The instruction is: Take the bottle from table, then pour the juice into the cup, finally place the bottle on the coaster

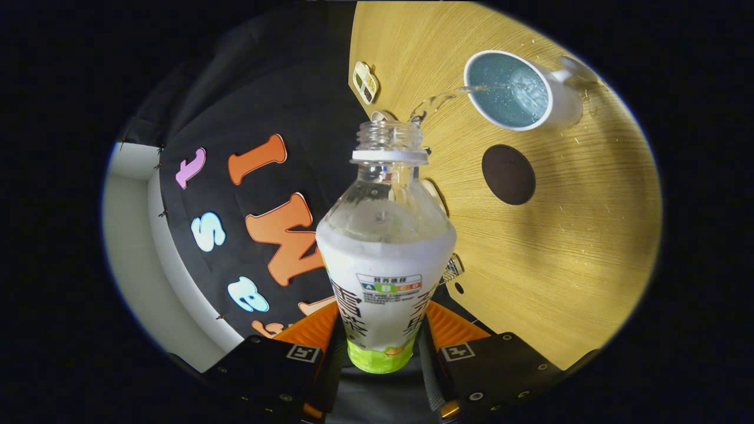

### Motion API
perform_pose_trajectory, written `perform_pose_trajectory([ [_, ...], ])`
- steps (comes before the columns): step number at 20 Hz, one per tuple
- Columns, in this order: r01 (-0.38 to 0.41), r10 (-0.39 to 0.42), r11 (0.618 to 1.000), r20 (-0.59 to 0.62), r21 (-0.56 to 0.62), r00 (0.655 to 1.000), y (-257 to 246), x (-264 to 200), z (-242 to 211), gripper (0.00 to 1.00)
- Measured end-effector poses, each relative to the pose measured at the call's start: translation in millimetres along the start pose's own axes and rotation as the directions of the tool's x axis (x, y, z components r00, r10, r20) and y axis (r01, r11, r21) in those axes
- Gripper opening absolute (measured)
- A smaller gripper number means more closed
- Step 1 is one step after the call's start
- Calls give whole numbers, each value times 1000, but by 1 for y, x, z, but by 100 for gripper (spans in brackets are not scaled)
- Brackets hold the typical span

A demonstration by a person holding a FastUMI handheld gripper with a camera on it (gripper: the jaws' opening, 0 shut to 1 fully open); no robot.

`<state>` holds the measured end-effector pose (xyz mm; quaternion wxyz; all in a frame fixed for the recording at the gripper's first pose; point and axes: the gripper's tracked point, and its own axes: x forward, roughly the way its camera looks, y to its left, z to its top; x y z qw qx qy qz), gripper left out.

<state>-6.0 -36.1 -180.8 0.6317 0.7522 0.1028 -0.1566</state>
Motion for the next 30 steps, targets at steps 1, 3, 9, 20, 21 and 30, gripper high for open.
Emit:
perform_pose_trajectory([
  [1, -3, 3, 1000, 2, 4, 1000, 2, -1, 0, 60],
  [3, -1, 1, 1000, 11, 18, 1000, 4, -2, 4, 60],
  [9, -1, -1, 998, 20, 68, 1000, 6, -3, 10, 60],
  [20, -30, 29, 992, 10, 123, 1000, 21, 0, 7, 59],
  [21, -37, 36, 991, 12, 131, 999, 23, -1, 8, 60],
  [30, -71, 71, 982, 6, 178, 997, 32, 3, 7, 60],
])
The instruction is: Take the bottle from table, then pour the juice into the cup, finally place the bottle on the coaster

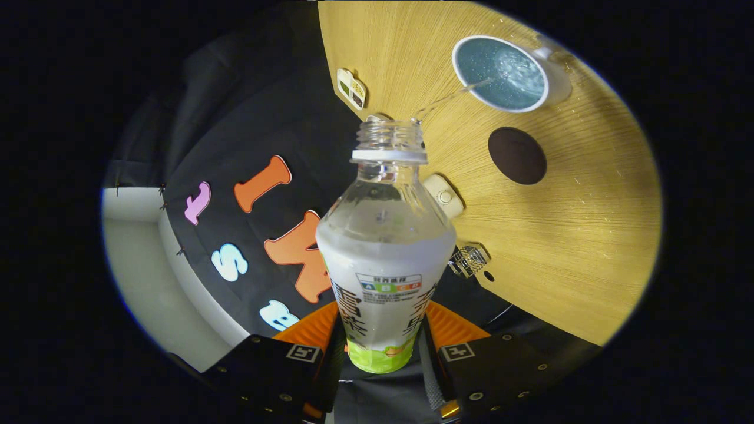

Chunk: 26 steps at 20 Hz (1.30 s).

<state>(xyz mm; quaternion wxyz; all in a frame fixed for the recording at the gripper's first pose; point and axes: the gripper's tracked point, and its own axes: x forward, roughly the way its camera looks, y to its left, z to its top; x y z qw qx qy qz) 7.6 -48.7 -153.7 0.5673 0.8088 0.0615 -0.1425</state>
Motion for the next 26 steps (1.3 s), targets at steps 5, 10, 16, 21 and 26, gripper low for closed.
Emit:
perform_pose_trajectory([
  [5, 5, -5, 1000, 0, 10, 1000, -2, -2, 0, 60],
  [10, 22, -22, 1000, -6, 4, 1000, -7, -1, -2, 60],
  [16, 44, -45, 997, -12, -62, 999, -18, 3, -5, 60],
  [21, 61, -61, 978, 7, -200, 998, -30, -2, -3, 59],
  [26, 44, -40, 860, 19, -509, 999, -29, -3, -4, 59],
])
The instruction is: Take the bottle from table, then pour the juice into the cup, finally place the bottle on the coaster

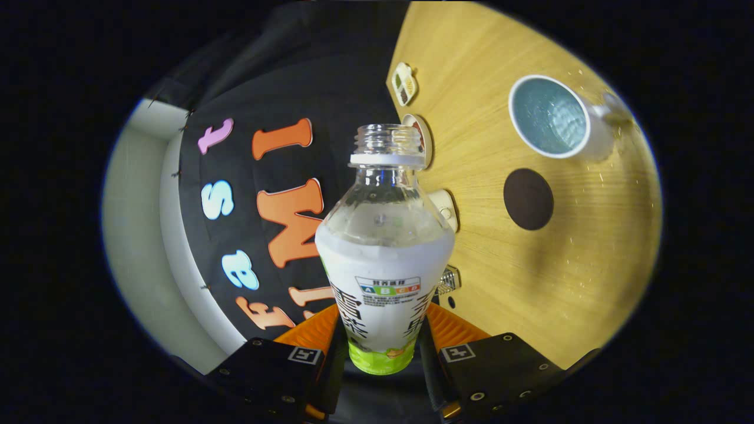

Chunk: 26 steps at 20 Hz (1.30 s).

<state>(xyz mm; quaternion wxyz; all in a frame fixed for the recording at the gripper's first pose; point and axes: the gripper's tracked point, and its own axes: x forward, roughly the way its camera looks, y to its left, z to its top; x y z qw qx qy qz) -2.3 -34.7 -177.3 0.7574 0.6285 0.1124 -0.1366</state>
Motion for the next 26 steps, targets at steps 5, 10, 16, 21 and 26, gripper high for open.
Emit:
perform_pose_trajectory([
  [5, 29, -21, 934, 27, -357, 999, 10, 5, 6, 59],
  [10, 112, -49, 614, 104, -781, 993, 7, 14, 39, 59],
  [16, 217, -17, 237, 219, -947, 976, 1, 24, 71, 59],
  [21, 282, -95, 34, 278, -959, 956, -46, 56, 72, 59],
  [26, 309, -145, -112, 323, -945, 935, -87, 83, 77, 61],
])
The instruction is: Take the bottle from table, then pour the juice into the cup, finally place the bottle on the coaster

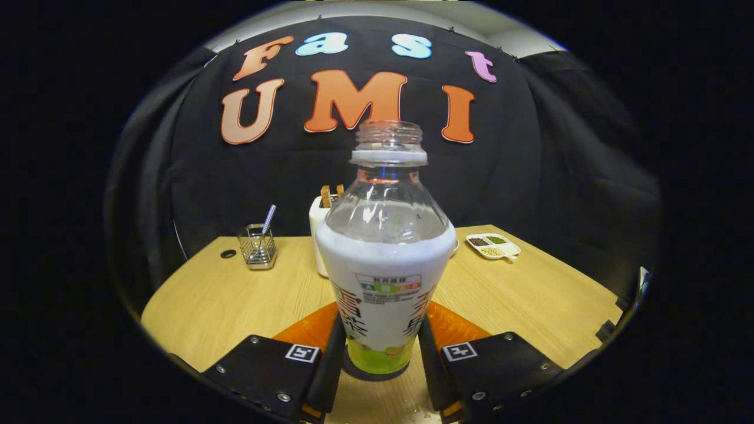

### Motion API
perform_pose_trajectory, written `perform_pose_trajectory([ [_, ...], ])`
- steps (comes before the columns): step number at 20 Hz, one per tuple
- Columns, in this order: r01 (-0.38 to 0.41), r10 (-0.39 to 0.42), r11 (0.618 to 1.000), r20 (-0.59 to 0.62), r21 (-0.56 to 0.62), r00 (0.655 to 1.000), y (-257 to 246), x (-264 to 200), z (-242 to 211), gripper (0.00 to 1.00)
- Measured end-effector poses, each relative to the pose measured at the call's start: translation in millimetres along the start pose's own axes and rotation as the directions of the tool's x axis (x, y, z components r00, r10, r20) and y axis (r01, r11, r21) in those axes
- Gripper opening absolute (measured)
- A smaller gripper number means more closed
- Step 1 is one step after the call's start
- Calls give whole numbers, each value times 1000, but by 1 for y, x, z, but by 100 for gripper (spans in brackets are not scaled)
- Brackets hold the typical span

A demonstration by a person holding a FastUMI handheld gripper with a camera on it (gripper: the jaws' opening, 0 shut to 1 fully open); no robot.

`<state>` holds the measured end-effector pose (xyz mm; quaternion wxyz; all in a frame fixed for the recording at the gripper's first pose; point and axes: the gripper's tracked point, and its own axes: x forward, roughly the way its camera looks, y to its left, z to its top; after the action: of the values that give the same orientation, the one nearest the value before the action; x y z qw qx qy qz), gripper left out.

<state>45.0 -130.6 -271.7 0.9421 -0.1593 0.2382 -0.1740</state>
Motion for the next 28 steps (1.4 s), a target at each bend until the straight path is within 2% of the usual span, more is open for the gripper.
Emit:
perform_pose_trajectory([
  [8, -8, 8, 1000, -93, 5, 996, 13, 34, -45, 64],
  [14, -19, 24, 998, -76, 67, 997, 18, 32, -41, 67],
  [18, -4, 10, 997, -79, 75, 997, 12, 26, -40, 82],
  [19, -2, 8, 997, -80, 78, 997, 11, 24, -39, 89],
  [21, -5, 11, 997, -78, 79, 997, 10, 18, -34, 98],
  [24, -5, 8, 995, -35, 99, 999, 2, 1, -13, 97],
  [28, -80, 64, 974, 80, 214, 995, 2, -35, 36, 97],
])
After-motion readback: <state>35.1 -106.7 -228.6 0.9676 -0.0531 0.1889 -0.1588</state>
